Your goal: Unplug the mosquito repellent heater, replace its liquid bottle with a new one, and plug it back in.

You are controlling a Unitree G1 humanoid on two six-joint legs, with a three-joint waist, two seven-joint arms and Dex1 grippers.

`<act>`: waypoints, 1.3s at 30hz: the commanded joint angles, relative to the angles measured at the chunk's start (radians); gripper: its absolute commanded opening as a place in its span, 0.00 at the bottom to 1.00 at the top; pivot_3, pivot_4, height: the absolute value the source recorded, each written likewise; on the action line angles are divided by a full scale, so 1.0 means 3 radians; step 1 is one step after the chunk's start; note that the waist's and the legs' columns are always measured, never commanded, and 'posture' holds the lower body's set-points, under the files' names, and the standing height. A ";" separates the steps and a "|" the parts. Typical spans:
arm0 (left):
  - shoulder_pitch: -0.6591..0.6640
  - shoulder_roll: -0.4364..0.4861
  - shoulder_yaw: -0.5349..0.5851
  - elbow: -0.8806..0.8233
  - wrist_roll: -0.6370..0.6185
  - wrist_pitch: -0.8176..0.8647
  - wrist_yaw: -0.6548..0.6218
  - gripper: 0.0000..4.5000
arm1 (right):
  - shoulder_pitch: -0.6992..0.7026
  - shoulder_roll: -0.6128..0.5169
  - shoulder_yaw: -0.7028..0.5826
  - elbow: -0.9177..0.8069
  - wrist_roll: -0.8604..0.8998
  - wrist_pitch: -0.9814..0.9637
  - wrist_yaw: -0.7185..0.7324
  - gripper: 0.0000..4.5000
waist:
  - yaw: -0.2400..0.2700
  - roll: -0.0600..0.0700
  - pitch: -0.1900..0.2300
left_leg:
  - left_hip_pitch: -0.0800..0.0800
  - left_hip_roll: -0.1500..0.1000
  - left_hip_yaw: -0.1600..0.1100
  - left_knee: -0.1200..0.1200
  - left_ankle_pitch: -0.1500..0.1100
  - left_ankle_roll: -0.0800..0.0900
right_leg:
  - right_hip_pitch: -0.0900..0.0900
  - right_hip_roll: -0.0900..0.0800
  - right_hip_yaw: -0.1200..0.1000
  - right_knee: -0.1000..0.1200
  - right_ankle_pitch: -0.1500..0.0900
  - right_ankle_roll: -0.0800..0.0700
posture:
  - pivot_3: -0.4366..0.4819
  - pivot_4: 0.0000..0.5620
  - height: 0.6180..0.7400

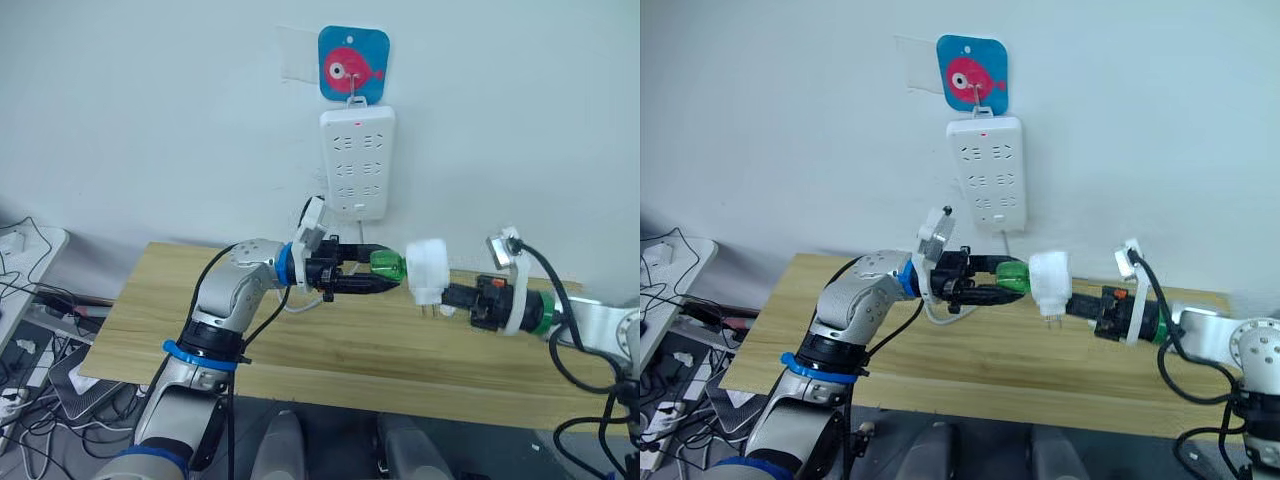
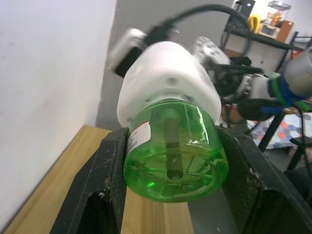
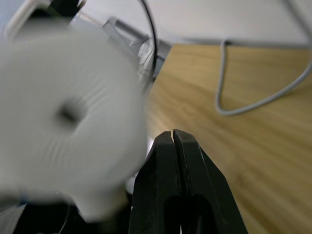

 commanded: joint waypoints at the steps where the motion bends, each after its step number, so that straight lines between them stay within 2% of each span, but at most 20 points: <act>1: -0.0091 -0.0037 0.0007 0.0022 0.0044 -0.0070 0.0082 0.50 | 0.0023 -0.0130 -0.0011 -0.0265 0.0559 -0.0142 -0.0206 0.01 | -0.0005 0.0000 0.0000 | 0.0000 0.0000 0.0000 0.0002 0.0000 0.0000 | 0.0000 0.0000 0.0000 0.0001 0.0000 0.0000 | 0.50 0.36 1.00; 4: -0.0098 -0.0036 -0.0035 0.0077 0.0106 -0.0148 0.0052 0.50 | 0.0057 -0.0319 0.0027 -0.0425 0.0916 -0.0246 -0.0276 0.01 | -0.0010 0.0000 0.0000 | 0.0001 0.0000 0.0002 0.0002 0.0000 0.0000 | 0.0000 0.0001 0.0002 0.0001 -0.0001 0.0002 | 0.49 0.36 1.00; 8: -0.0087 -0.0020 -0.0094 0.0127 0.0186 -0.0262 -0.0021 0.50 | -0.0001 -0.0488 0.0051 -0.0535 0.0975 -0.0337 -0.0102 0.01 | -0.0009 0.0000 0.0000 | 0.0001 0.0000 0.0001 0.0001 0.0000 0.0000 | 0.0000 0.0001 0.0001 -0.0001 0.0000 0.0001 | 0.49 0.35 1.00; 11: -0.0063 0.0001 -0.0158 0.0144 0.0265 -0.0361 -0.0091 0.50 | -0.0151 -0.0590 0.0080 -0.0509 0.0975 -0.0361 0.0027 0.01 | -0.0009 0.0000 0.0000 | 0.0001 0.0000 0.0002 0.0000 0.0000 0.0000 | 0.0000 0.0001 0.0002 -0.0001 0.0000 0.0000 | 0.48 0.35 1.00; 15: -0.0040 0.0012 -0.0201 0.0137 0.0288 -0.0409 -0.0163 0.50 | -0.0500 -0.0566 0.0198 -0.0329 0.0975 -0.0468 -0.0172 0.01 | -0.0013 0.0000 0.0000 | 0.0001 0.0001 0.0002 0.0002 0.0000 0.0000 | 0.0000 0.0002 0.0001 0.0001 0.0000 0.0000 | 0.48 0.35 1.00; 18: -0.0029 0.0036 -0.0223 0.0071 0.0217 -0.0325 -0.0257 0.50 | -0.0861 -0.0539 0.0360 0.0017 0.0728 -0.0497 -0.0423 0.01 | -0.0018 0.0000 0.0000 | 0.0001 0.0000 0.0004 0.0002 0.0000 0.0000 | 0.0000 0.0001 0.0004 0.0001 0.0001 0.0000 | 0.47 0.33 1.00; 24: 0.0029 0.0109 -0.0228 -0.0108 0.0084 -0.0136 -0.0404 0.50 | -0.1164 -0.0465 0.0488 0.0473 0.0041 -0.0315 -0.0169 0.01 | -0.0008 0.0000 0.0000 | -0.0001 0.0001 0.0003 -0.0003 0.0000 0.0000 | -0.0004 0.0001 0.0002 0.0000 0.0000 -0.0001 | 0.49 0.33 1.00; 28: 0.0067 0.0137 -0.0177 -0.0233 -0.0059 0.0046 -0.0392 0.50 | -0.1092 -0.0408 0.0539 0.0612 -0.0466 -0.0242 0.0182 0.01 | -0.0001 0.0000 0.0000 | -0.0005 0.0002 0.0001 -0.0003 0.0000 0.0000 | -0.0008 0.0000 -0.0001 -0.0001 0.0000 -0.0002 | 0.50 0.33 1.00; 31: 0.0027 0.0097 -0.0061 -0.0265 -0.0228 0.0317 -0.0200 0.50 | -0.0931 -0.0362 0.0528 0.0587 -0.0688 -0.0199 0.0364 0.01 | 0.0003 0.0000 0.0000 | -0.0006 0.0002 0.0000 -0.0001 0.0000 0.0000 | -0.0007 0.0000 -0.0003 0.0000 0.0000 -0.0002 | 0.51 0.33 1.00; 34: -0.0033 0.0074 0.0027 -0.0233 -0.0301 0.0473 -0.0036 0.50 | -0.0750 -0.0313 0.0438 0.0452 -0.0671 -0.0092 0.0416 0.01 | 0.0001 0.0000 0.0000 | -0.0006 0.0001 -0.0001 0.0000 0.0000 0.0000 | -0.0007 0.0000 -0.0003 0.0002 0.0000 -0.0002 | 0.51 0.34 1.00; 39: -0.0077 0.0048 0.0058 -0.0124 -0.0236 0.0464 0.0106 0.50 | -0.0416 -0.0310 0.0296 0.0076 -0.0232 0.0064 0.0330 0.01 | 0.0003 0.0000 0.0000 | -0.0006 0.0001 -0.0002 0.0001 0.0000 0.0000 | -0.0007 0.0000 -0.0004 0.0003 0.0000 -0.0002 | 0.52 0.35 1.00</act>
